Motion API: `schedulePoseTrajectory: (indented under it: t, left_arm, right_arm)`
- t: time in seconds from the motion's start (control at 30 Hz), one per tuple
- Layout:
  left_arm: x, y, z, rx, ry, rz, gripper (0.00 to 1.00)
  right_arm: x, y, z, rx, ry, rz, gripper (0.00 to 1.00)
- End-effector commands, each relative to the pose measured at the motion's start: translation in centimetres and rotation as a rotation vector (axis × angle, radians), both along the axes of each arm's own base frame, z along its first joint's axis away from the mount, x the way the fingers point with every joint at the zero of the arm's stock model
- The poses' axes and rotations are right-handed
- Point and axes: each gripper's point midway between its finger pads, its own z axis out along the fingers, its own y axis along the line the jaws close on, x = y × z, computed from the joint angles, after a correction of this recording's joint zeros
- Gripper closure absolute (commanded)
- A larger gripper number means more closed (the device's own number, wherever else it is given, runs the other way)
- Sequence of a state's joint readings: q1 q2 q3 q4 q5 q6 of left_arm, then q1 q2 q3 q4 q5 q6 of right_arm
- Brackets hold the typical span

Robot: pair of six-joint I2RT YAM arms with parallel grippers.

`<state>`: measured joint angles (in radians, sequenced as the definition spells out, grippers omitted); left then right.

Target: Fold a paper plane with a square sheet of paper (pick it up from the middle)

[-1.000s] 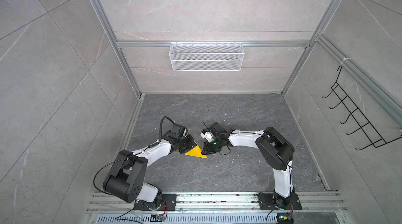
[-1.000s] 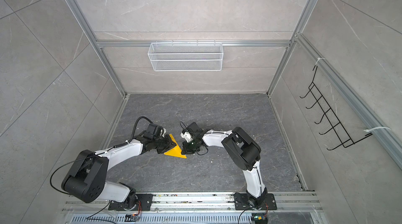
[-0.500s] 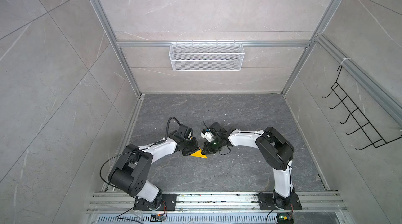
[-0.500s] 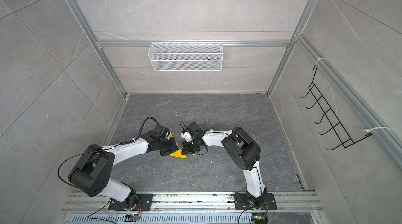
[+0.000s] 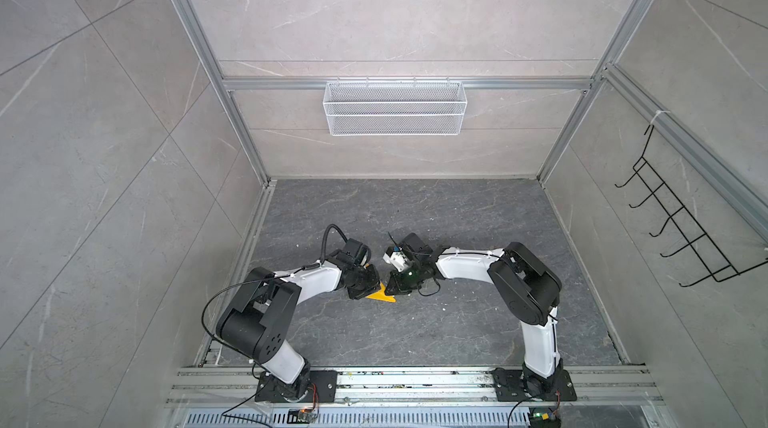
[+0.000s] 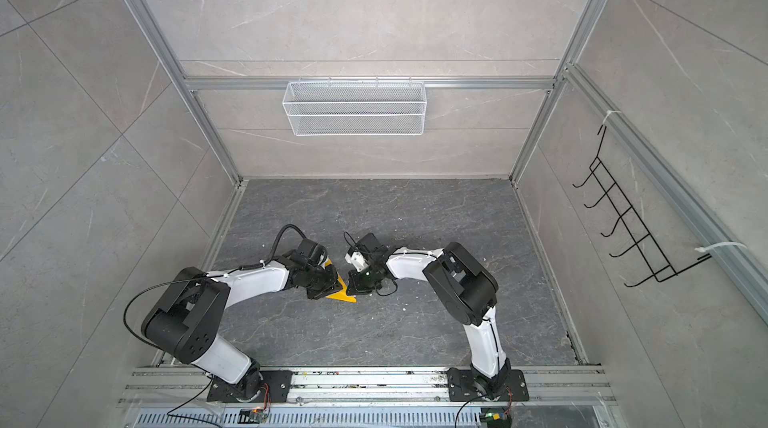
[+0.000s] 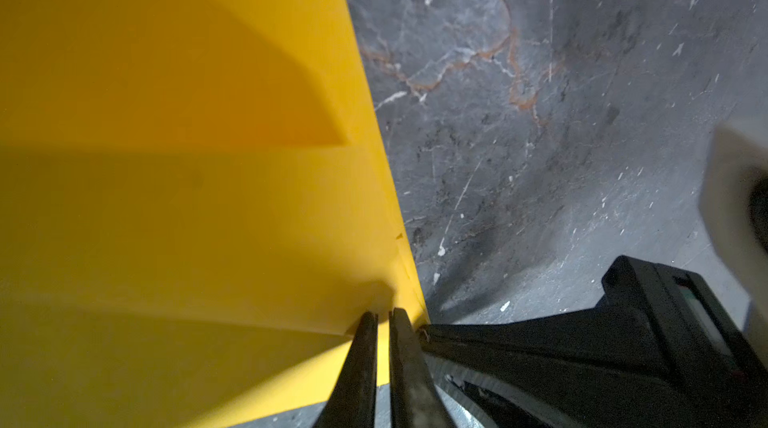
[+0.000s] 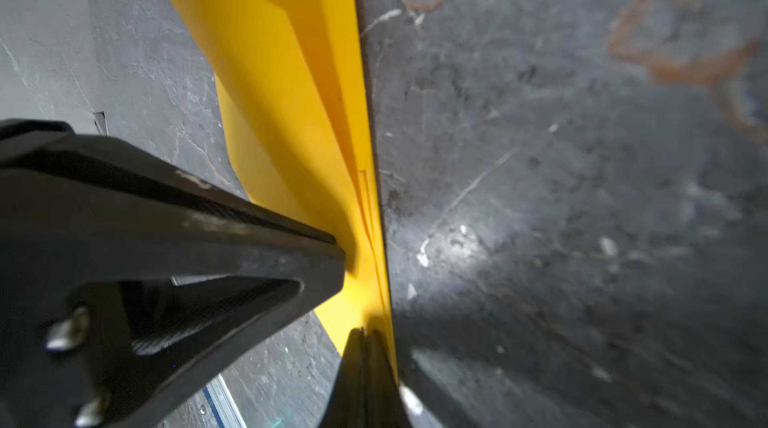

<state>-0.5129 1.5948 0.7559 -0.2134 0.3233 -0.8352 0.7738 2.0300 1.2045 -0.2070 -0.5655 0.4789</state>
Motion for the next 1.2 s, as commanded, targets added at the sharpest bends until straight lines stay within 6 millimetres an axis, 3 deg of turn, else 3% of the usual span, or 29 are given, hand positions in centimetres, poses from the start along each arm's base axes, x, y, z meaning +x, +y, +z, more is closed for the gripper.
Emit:
schedulePoseTrajectory:
  t: [0.0, 0.6, 1.17]
  left_arm:
    - [0.4, 0.6, -0.1, 0.057, -0.005, -0.003, 0.86]
    - [0.9, 3.8, -0.6, 0.166, 0.007, 0.036, 0.88]
    - [2.8, 4.8, 0.0, 0.178, -0.014, 0.059, 0.85]
  right_arm:
    - [-1.9, -4.0, -6.0, -0.228, 0.092, -0.037, 0.97]
    - [-2.1, -4.4, -6.4, -0.248, 0.094, -0.037, 0.97]
    - [-2.2, -4.8, -6.8, -0.267, 0.093, -0.031, 0.97]
